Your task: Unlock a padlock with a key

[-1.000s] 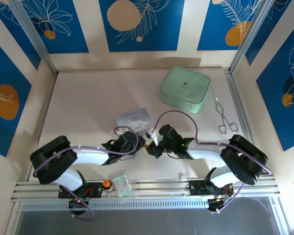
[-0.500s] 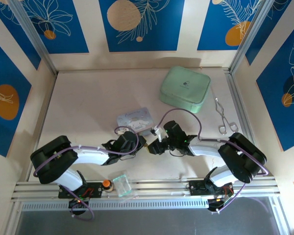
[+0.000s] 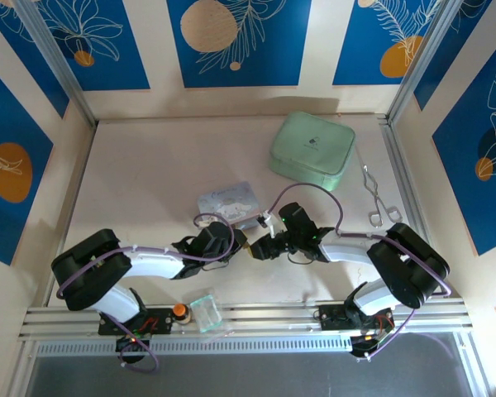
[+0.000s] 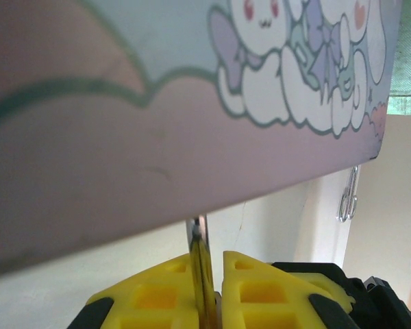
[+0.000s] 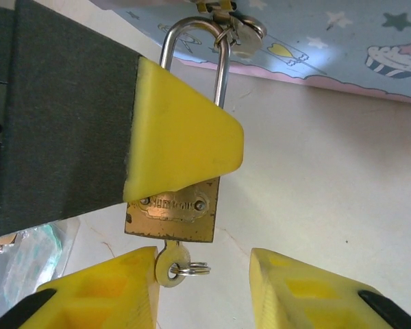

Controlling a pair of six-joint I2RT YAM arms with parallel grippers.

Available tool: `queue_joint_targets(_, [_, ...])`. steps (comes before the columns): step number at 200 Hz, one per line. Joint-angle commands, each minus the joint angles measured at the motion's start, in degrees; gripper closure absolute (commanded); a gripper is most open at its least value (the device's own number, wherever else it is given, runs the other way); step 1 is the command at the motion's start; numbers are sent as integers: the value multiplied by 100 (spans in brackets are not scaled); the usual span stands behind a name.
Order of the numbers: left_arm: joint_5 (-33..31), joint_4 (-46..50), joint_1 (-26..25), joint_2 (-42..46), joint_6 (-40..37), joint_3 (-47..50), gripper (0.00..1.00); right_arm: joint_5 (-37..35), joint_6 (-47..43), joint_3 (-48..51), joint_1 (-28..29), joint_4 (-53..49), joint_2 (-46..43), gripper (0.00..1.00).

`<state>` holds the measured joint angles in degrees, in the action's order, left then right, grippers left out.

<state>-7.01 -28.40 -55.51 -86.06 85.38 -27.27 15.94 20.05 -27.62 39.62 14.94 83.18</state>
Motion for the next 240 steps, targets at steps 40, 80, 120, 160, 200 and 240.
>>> queue_joint_targets(40, [560, 439, -48, -76, 120, 29, 100, -549, 267, 81, -323, -240, -135, 53])
queue_joint_targets(80, [561, 572, -39, -126, 27, -56, 100, -570, 406, 104, -286, -417, -595, 43])
queue_joint_targets(120, [398, 906, -15, -104, -272, -129, 100, -1171, 607, -124, -301, -969, -1124, 18])
queue_joint_targets(160, [541, 1955, 90, -79, -1160, -513, 99, -1759, 782, -1361, -540, -2098, -602, 0])
queue_joint_targets(200, [482, 2995, 184, 26, -2042, -835, 98, -1700, 544, -2502, -569, -2559, 507, 5])
queue_joint_targets(240, [282, 3919, 314, 46, -2726, -1026, 93, -1648, 535, -3312, -502, -3262, 1426, 13])
